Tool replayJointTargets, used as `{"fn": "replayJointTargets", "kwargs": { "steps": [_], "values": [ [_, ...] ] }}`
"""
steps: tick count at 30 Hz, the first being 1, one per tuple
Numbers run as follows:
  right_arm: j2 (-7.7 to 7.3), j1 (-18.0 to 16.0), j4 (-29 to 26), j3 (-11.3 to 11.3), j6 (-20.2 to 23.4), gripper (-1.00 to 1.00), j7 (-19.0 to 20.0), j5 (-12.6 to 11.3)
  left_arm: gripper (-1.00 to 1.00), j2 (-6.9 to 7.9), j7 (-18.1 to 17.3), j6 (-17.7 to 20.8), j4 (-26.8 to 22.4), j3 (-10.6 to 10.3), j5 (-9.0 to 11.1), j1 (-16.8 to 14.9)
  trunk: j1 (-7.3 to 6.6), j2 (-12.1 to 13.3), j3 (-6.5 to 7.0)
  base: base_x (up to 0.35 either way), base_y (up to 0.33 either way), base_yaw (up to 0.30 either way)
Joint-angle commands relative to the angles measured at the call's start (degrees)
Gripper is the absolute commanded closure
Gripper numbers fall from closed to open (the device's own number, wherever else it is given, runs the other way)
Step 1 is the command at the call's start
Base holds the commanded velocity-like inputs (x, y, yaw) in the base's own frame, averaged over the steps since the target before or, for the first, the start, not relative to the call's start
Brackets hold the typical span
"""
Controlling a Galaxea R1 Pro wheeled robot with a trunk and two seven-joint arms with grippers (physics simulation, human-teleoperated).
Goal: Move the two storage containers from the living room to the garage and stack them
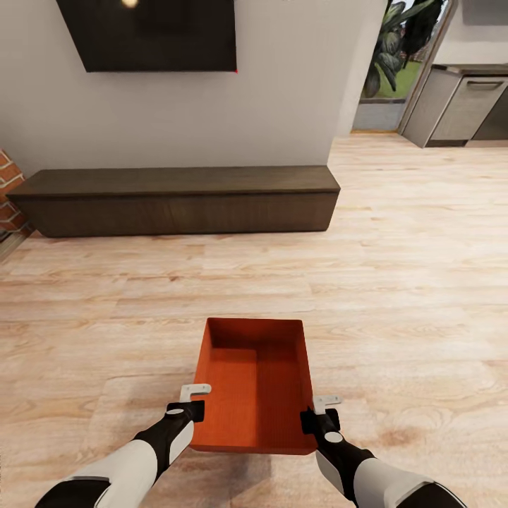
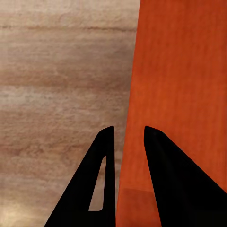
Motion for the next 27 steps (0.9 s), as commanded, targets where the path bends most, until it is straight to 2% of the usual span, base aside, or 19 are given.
{"fn": "replayJointTargets", "kwargs": {
  "steps": [1,27],
  "values": [
    [0.01,-0.1,0.1,-3.3,-0.3,1.00,-0.1,-1.0,1.00,0.23,0.7,0.2,-0.1,-1.5,-0.6,0.0,-0.23,0.4,0.15,0.000,0.000,0.000],
    [-0.01,-0.1,0.1,-3.2,-0.3,1.00,0.0,-0.9,1.00,0.23,0.7,0.2,-0.1,-1.5,-0.6,0.0,-5.94,10.8,4.82,0.000,0.000,0.000]
  ]
}}
